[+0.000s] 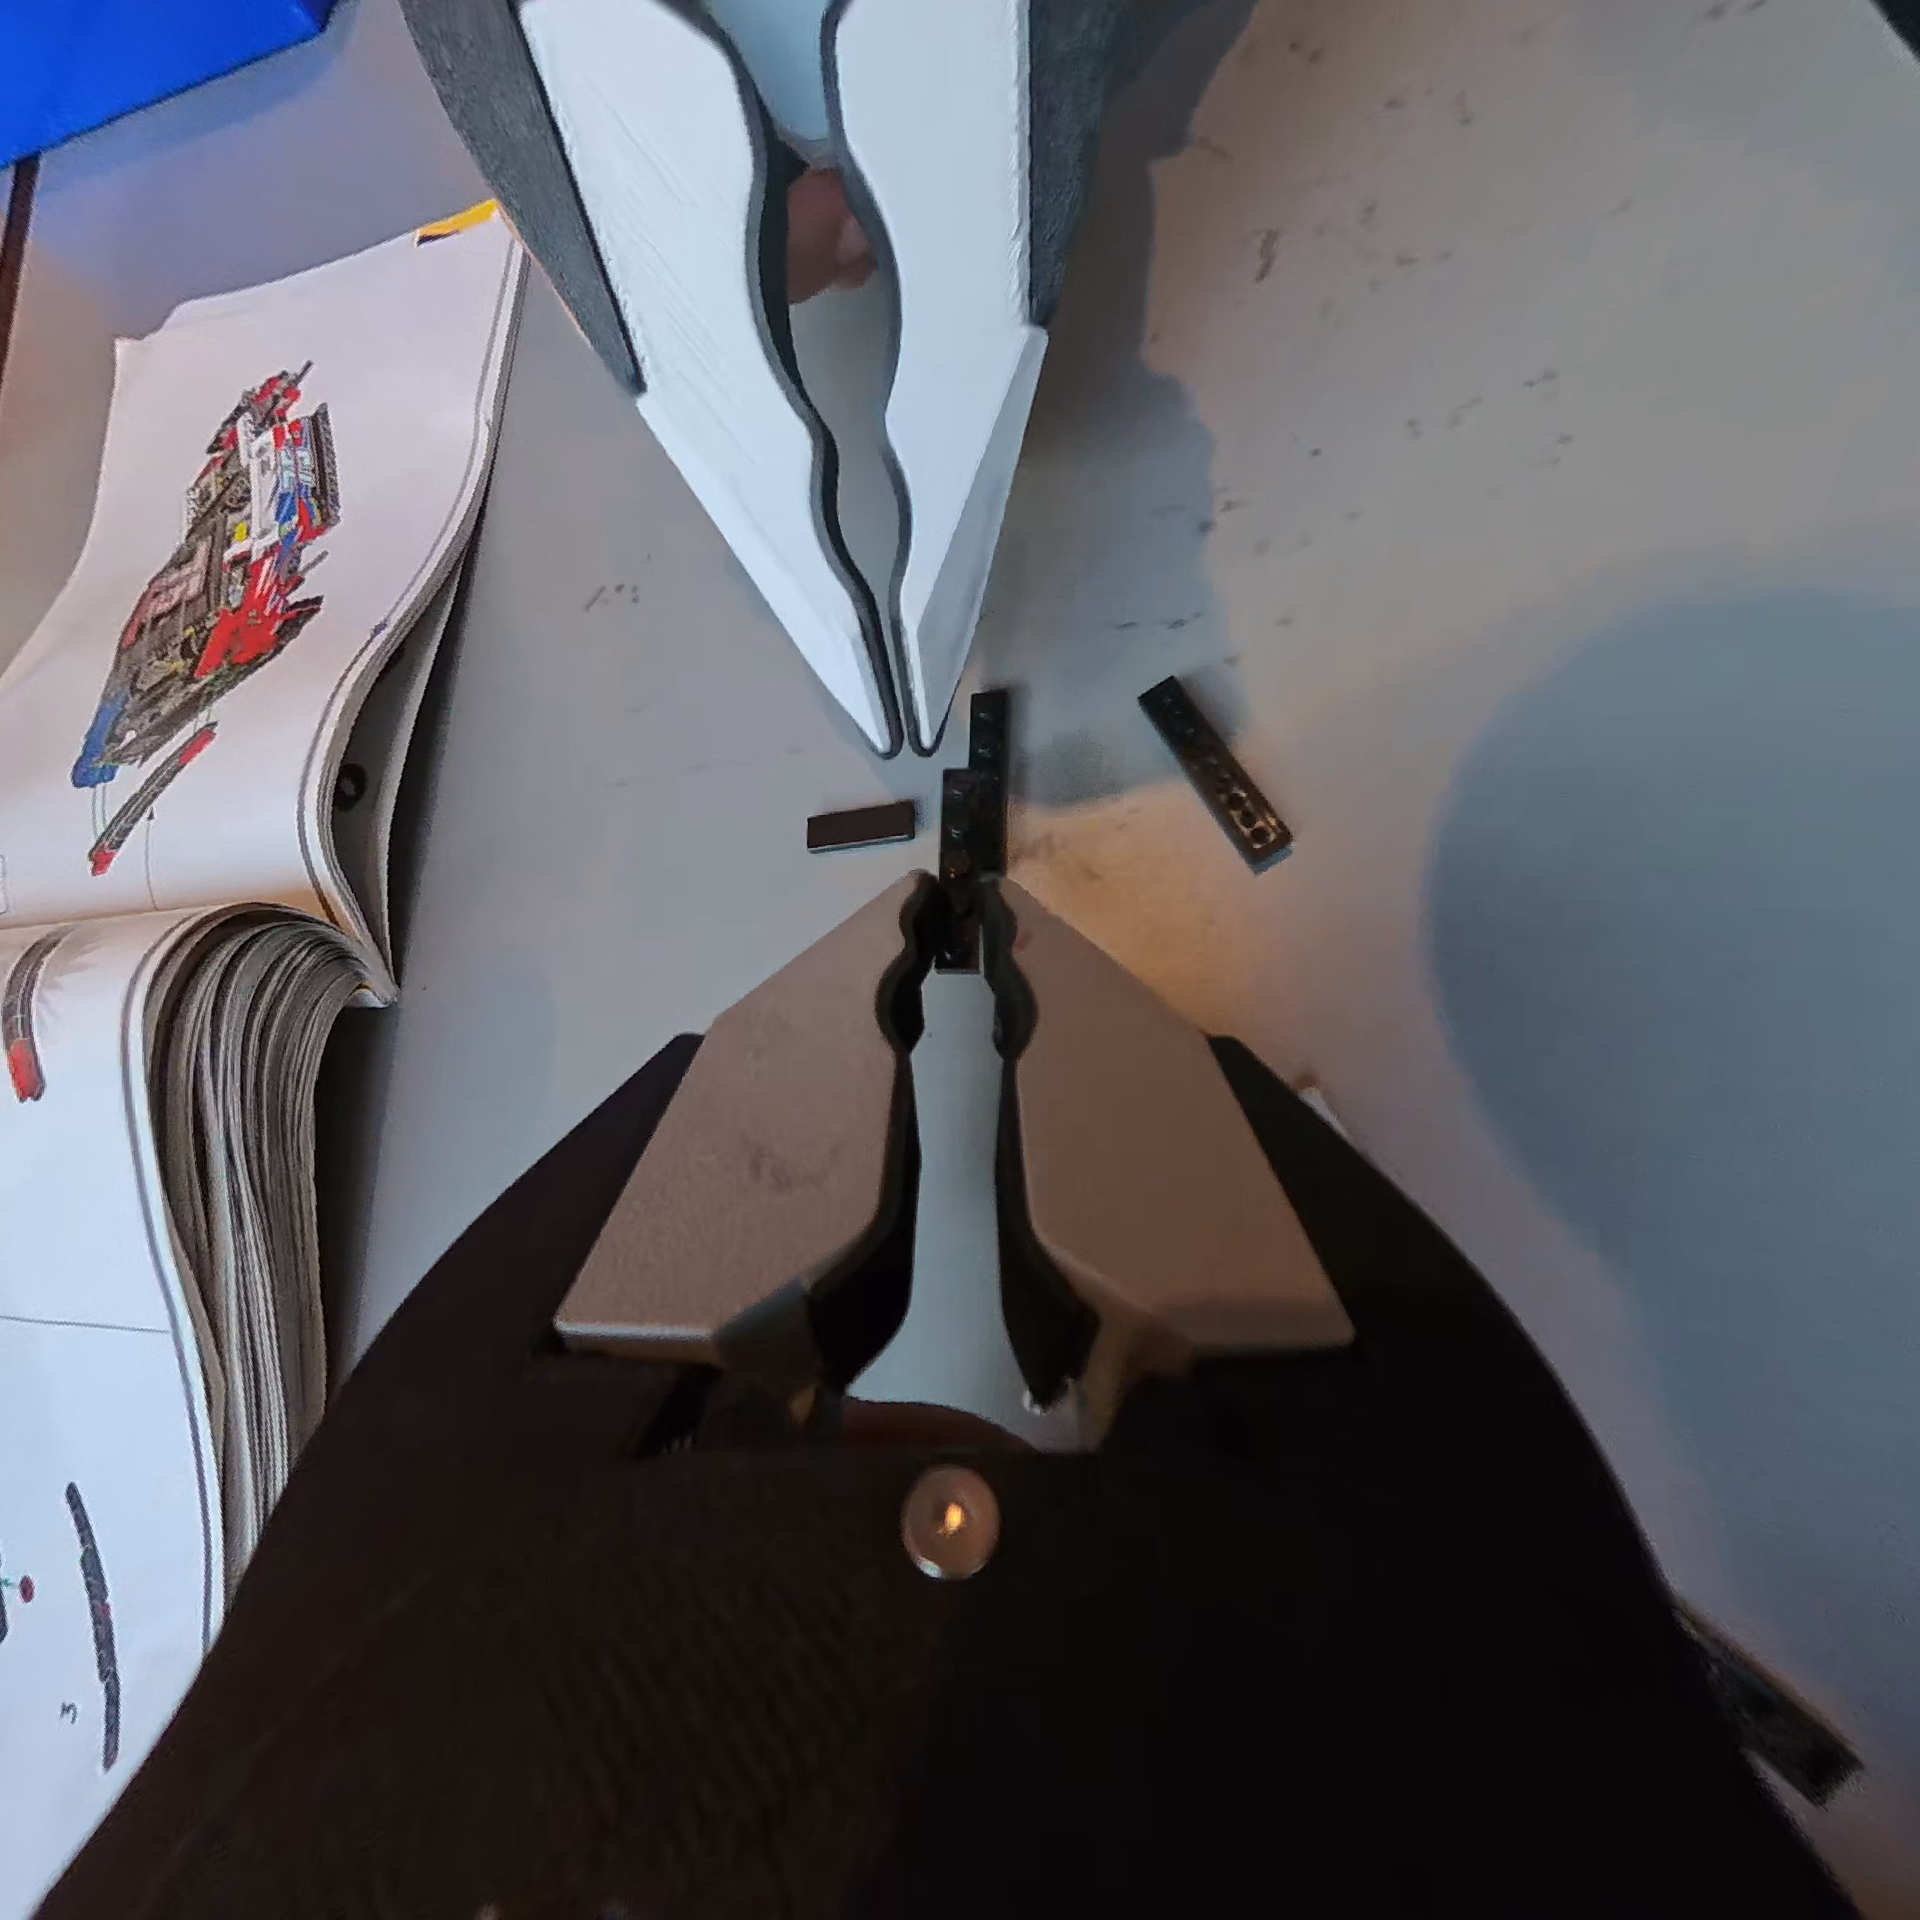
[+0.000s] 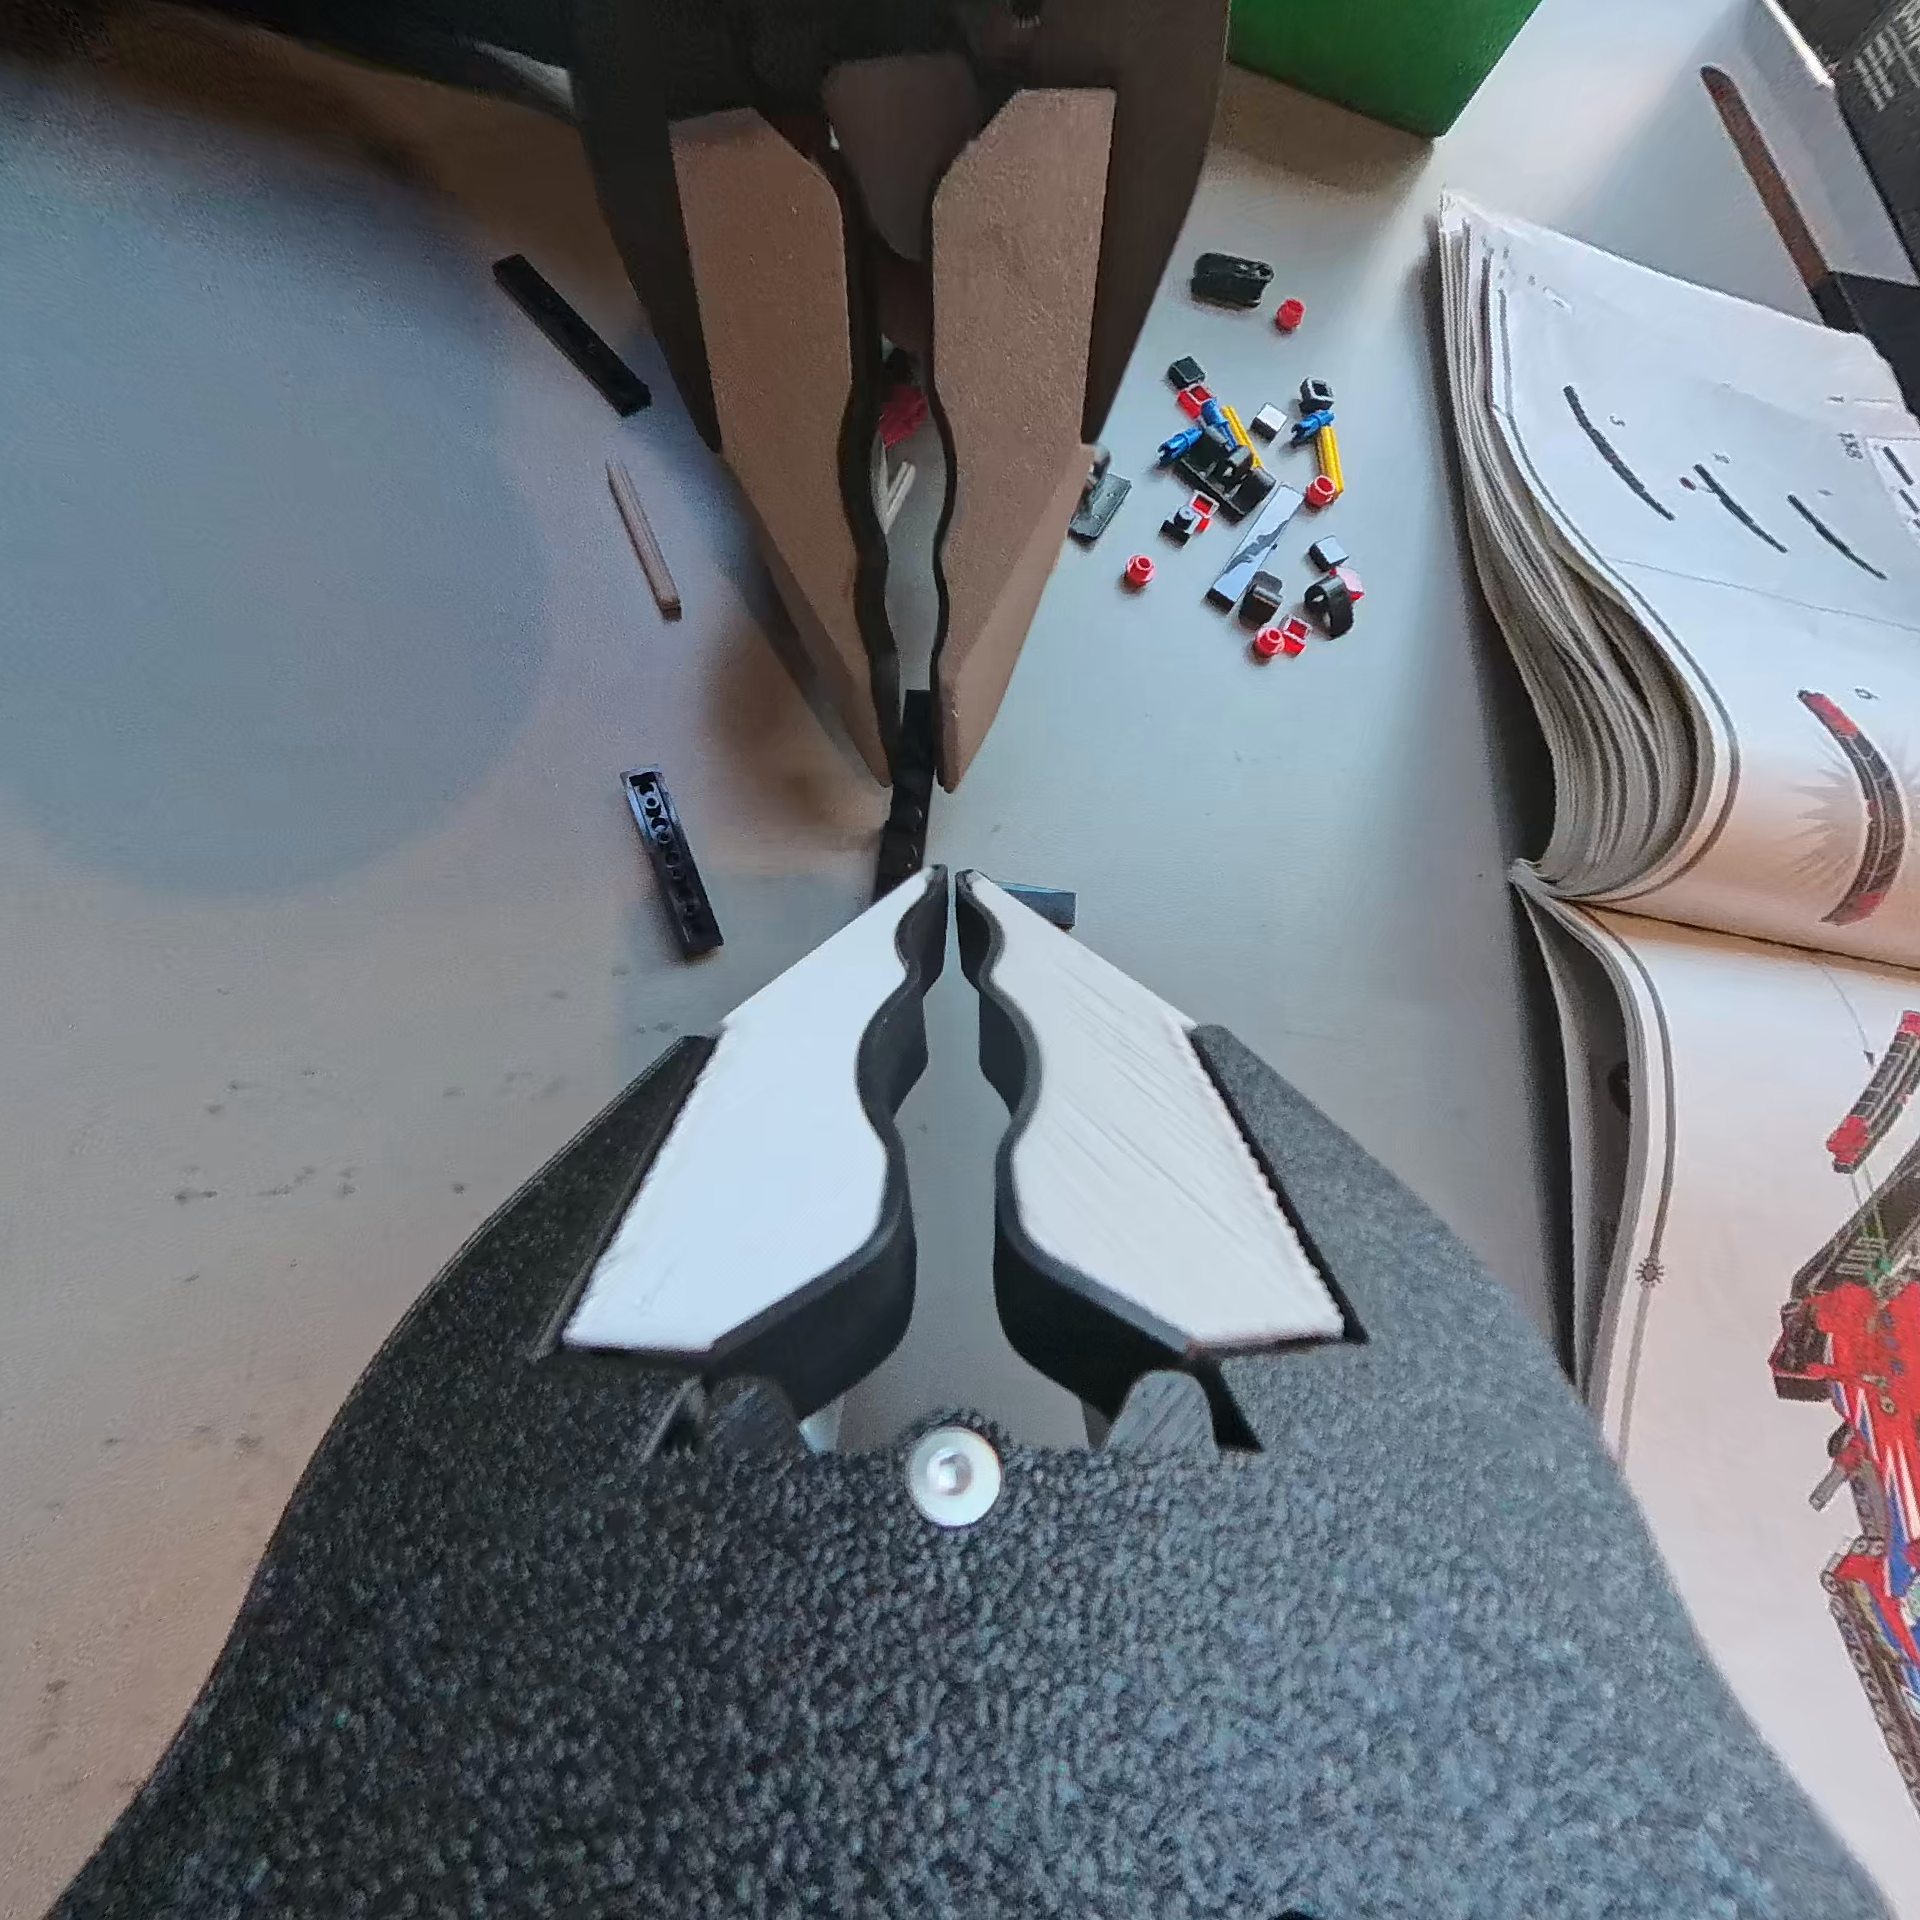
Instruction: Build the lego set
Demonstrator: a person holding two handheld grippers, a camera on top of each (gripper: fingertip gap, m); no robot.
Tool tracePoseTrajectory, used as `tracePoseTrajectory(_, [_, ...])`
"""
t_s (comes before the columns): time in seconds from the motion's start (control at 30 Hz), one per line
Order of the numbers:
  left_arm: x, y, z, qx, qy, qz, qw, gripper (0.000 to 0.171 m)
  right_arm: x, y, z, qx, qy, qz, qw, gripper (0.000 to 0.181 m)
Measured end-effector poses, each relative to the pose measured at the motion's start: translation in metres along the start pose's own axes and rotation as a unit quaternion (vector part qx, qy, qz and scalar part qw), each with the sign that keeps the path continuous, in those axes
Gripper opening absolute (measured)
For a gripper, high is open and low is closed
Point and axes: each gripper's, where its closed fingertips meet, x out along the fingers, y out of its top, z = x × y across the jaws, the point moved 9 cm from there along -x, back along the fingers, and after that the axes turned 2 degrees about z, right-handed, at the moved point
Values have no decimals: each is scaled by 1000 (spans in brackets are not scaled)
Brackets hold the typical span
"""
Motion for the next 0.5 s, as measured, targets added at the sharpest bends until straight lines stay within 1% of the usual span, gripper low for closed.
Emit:
tracePoseTrajectory(0.1, [-3,2,-1,-4,0,1,1000,5,2,0,-1,-3,-1,-1,1000,0])
tracePoseTrajectory(0.23, [1,-4,-1,-12,-9,-10,1000,5,5,1,-2,-6,1,-3,1000,0])
tracePoseTrajectory(0.5, [4,-2,0,-7,-14,-15,1000,5,10,3,-5,-10,8,-8,1000,0])
